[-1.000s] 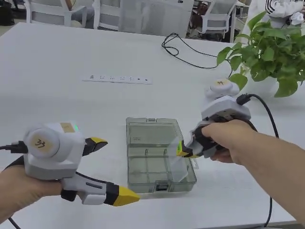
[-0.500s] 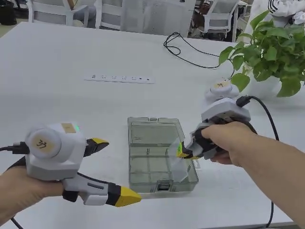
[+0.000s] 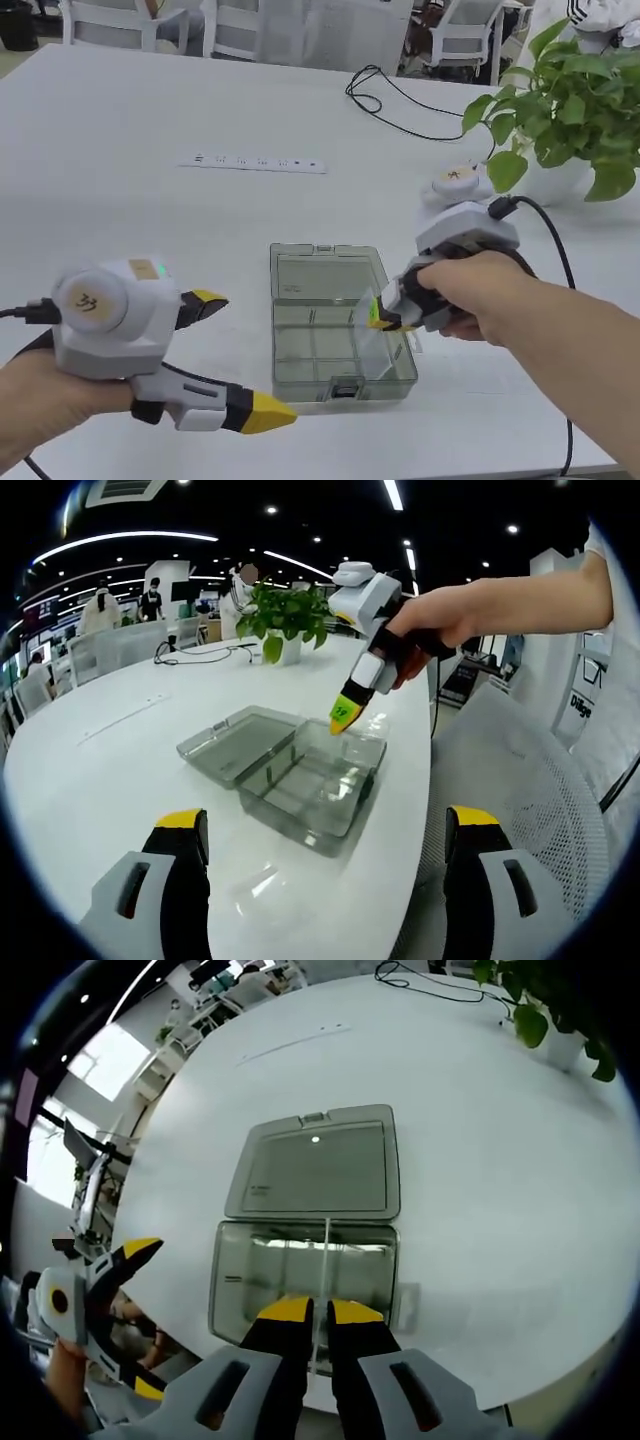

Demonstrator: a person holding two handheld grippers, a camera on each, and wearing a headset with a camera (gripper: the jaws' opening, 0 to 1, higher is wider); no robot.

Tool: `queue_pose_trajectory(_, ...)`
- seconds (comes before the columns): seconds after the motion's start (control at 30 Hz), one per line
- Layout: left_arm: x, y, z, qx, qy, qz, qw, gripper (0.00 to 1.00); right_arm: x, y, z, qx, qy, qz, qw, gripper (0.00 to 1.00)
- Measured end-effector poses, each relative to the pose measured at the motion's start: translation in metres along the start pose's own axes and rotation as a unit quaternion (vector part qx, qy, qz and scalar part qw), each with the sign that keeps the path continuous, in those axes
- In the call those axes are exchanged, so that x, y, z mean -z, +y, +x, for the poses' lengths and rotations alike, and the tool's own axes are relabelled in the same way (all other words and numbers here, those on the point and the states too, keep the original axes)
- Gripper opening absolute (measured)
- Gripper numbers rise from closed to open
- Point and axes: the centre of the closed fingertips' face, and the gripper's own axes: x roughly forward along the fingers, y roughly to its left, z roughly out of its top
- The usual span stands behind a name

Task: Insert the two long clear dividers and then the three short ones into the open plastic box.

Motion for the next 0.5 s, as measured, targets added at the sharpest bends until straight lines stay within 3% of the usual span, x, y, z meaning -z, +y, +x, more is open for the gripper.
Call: queue_pose_trajectory(0.5,-0.0007,0.0011,-0.0006,-0.003,0.001,-0.002,1.0000,1.00,0.0036,0.0072,0.0091,-0.008,0.002,-0.018,0.9998,0.09)
